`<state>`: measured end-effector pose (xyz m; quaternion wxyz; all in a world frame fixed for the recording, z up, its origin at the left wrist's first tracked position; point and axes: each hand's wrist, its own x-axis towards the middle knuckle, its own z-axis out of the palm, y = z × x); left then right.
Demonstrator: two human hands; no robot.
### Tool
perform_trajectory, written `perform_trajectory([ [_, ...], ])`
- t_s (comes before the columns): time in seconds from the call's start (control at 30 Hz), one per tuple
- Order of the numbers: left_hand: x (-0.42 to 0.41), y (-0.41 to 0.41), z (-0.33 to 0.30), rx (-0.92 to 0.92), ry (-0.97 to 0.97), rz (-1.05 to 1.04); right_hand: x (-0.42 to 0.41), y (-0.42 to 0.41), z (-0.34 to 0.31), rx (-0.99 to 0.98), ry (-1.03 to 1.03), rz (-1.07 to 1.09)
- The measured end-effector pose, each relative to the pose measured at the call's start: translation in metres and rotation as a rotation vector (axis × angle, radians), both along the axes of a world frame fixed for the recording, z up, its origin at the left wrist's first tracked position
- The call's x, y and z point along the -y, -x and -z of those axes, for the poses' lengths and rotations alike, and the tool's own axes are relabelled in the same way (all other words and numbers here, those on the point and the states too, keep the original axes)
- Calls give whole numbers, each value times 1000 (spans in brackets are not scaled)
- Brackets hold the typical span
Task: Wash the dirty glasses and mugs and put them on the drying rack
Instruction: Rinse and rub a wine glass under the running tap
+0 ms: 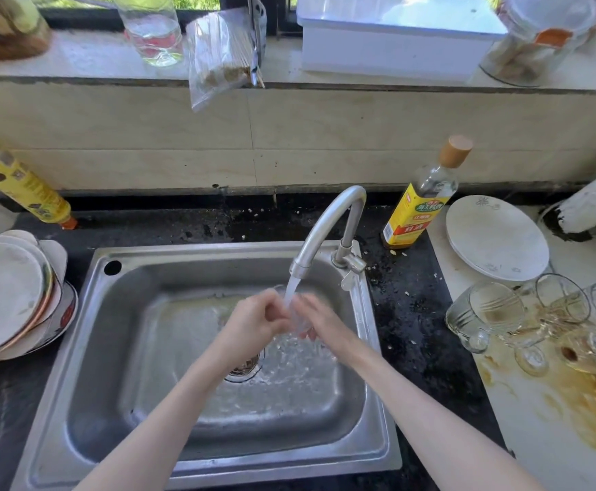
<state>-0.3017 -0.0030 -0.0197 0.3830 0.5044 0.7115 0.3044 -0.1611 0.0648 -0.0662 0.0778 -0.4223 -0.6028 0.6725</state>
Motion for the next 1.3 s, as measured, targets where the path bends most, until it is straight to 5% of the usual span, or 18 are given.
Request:
perform_trajectory([
  [0.1, 6, -1, -4, 107, 5, 199, 3, 3, -3, 4, -85, 13],
  [0.2, 3, 6, -11, -44, 109, 482, -1, 3, -7, 0, 51, 3],
  [0.4, -3, -1, -7, -106, 0, 57, 2, 2, -7, -54, -40, 18],
  [0.57, -2, 7, -18, -118, 104, 555, -2, -2, -10, 15, 82, 87],
  [0.77, -2, 0, -13, -41, 15, 60, 8, -3, -16, -86, 6, 36],
  [0.93, -2, 6, -29, -44, 121, 502, 3, -5, -16, 21, 96, 4],
  [1.17, -6, -3, -18, -35, -5, 87, 2, -1, -25, -44, 4, 65],
  [1.3, -4, 6, -22, -242, 10, 543, -1, -6, -25, 19, 149, 54],
])
